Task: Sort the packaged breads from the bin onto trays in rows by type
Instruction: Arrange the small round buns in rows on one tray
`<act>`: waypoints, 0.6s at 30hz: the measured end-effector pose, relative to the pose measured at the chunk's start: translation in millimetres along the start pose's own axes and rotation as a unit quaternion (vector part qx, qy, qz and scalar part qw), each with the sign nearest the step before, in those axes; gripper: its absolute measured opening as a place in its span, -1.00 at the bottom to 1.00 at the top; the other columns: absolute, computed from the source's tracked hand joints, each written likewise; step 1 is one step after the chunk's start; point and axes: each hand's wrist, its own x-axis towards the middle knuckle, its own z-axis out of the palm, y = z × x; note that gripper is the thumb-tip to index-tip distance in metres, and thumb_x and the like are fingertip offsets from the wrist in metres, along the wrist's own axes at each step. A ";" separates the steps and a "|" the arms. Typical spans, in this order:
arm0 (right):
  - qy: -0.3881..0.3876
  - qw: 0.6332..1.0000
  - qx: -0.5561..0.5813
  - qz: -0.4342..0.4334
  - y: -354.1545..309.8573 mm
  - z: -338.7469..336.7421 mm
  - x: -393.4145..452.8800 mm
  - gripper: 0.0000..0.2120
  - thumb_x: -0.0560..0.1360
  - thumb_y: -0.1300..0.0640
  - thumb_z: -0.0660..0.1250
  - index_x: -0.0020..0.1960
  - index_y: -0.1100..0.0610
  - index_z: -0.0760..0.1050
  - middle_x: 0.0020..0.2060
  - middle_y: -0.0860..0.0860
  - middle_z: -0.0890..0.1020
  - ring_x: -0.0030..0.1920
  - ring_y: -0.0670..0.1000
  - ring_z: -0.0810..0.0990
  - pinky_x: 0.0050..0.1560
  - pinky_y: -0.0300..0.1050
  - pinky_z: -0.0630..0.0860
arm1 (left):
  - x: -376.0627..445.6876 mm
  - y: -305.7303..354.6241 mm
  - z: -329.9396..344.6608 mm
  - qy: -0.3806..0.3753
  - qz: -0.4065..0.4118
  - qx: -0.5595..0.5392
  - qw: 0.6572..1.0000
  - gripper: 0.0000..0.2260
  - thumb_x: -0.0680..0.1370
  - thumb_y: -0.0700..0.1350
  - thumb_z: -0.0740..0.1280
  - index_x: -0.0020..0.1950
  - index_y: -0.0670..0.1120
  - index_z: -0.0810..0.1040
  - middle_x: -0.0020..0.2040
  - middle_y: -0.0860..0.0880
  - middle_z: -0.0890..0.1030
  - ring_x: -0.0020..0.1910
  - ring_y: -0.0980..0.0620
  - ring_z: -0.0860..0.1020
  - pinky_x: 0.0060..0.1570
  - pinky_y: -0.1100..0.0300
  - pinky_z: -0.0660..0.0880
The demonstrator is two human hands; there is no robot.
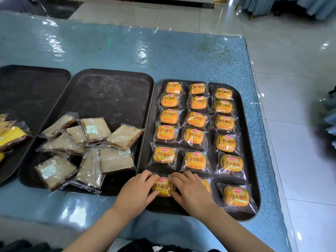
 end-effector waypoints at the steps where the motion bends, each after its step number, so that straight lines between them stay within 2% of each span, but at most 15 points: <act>1: -0.004 1.000 0.007 -0.001 0.7 -1.3 0.3 -0.63 0.44 -0.12 0.33 0.22 -0.05 0.51 0.16 -0.14 0.58 0.05 -0.04 0.53 0.00 -0.14 0.51 | 0.8 0.3 -0.8 0.005 0.005 0.013 1.000 -0.62 0.49 0.16 0.34 0.26 0.07 0.47 0.07 0.11 0.48 -0.04 0.11 0.54 -0.13 0.23 0.50; 3: 0.007 0.999 0.049 0.012 4.3 -5.3 0.4 -0.64 0.47 -0.10 0.30 0.24 -0.05 0.48 0.23 -0.11 0.53 0.14 -0.02 0.50 0.11 -0.11 0.47 | 2.6 0.7 -4.5 0.016 0.010 0.038 0.999 -0.60 0.46 0.22 0.29 0.23 0.07 0.49 0.07 0.11 0.49 0.01 0.10 0.51 -0.03 0.19 0.50; 5: 0.040 0.993 0.090 0.062 11.6 -10.5 -1.2 -0.64 0.49 -0.01 0.31 0.27 0.00 0.45 0.28 -0.06 0.48 0.22 0.01 0.46 0.22 -0.05 0.43 | 5.3 2.6 -8.8 0.032 0.002 0.032 0.999 -0.58 0.46 0.24 0.23 0.23 0.06 0.50 0.13 0.11 0.48 0.14 0.10 0.45 0.13 0.14 0.45; 8: 0.086 0.984 0.065 0.139 30.6 -15.7 -4.5 -0.58 0.50 0.11 0.36 0.34 0.07 0.43 0.34 0.04 0.46 0.31 0.08 0.43 0.31 0.05 0.41 | 15.8 10.6 -13.6 0.049 -0.005 0.015 0.999 -0.58 0.54 0.18 0.18 0.33 0.03 0.46 0.32 0.07 0.43 0.38 0.07 0.33 0.35 0.06 0.32; 10: 0.065 0.986 0.039 0.147 43.0 -18.2 -6.5 -0.55 0.54 0.08 0.33 0.41 0.06 0.38 0.43 0.04 0.39 0.41 0.11 0.35 0.42 0.06 0.27 | 27.8 16.3 -14.1 0.034 0.002 0.020 0.999 -0.53 0.58 0.15 0.18 0.46 0.02 0.33 0.49 0.03 0.30 0.52 0.03 0.18 0.45 0.06 0.14; 12: 0.020 0.990 0.026 0.136 51.0 -17.4 -8.6 -0.50 0.61 -0.02 0.21 0.52 0.00 0.23 0.52 -0.02 0.22 0.52 0.07 0.18 0.49 -0.04 -0.01 | 42.8 20.8 -13.1 0.011 0.004 0.031 0.999 -0.45 0.60 0.17 0.14 0.56 0.03 0.15 0.59 0.02 0.09 0.57 0.01 -0.01 0.47 0.10 -0.06; 14: -0.003 0.993 0.012 0.121 52.6 -13.6 -10.9 -0.47 0.63 -0.11 0.07 0.57 -0.03 0.09 0.55 -0.06 0.11 0.56 0.04 0.05 0.48 -0.07 -0.16 | 56.6 25.0 -9.8 0.005 -0.001 0.048 0.999 -0.41 0.61 0.21 0.07 0.59 0.03 0.04 0.61 0.01 -0.03 0.58 -0.01 -0.12 0.47 0.09 -0.16; 16: -0.008 0.994 -0.001 0.112 49.3 -8.5 -13.5 -0.45 0.63 -0.15 -0.02 0.57 -0.03 0.04 0.55 -0.04 0.12 0.55 0.05 0.04 0.49 -0.04 -0.12 | 66.0 28.3 -3.2 0.001 -0.003 0.065 0.998 -0.40 0.62 0.24 0.01 0.60 0.03 0.02 0.61 -0.01 -0.05 0.58 -0.02 -0.14 0.48 0.08 -0.20; 18: -0.003 0.994 -0.005 0.113 46.0 -3.2 -13.4 -0.45 0.63 -0.15 -0.03 0.57 0.00 0.07 0.54 0.00 0.15 0.55 0.07 0.06 0.49 0.02 -0.04 | 69.7 30.1 4.9 -0.004 -0.001 0.084 0.996 -0.39 0.61 0.26 -0.03 0.60 0.01 0.03 0.61 -0.03 -0.02 0.58 -0.02 -0.12 0.49 0.06 -0.19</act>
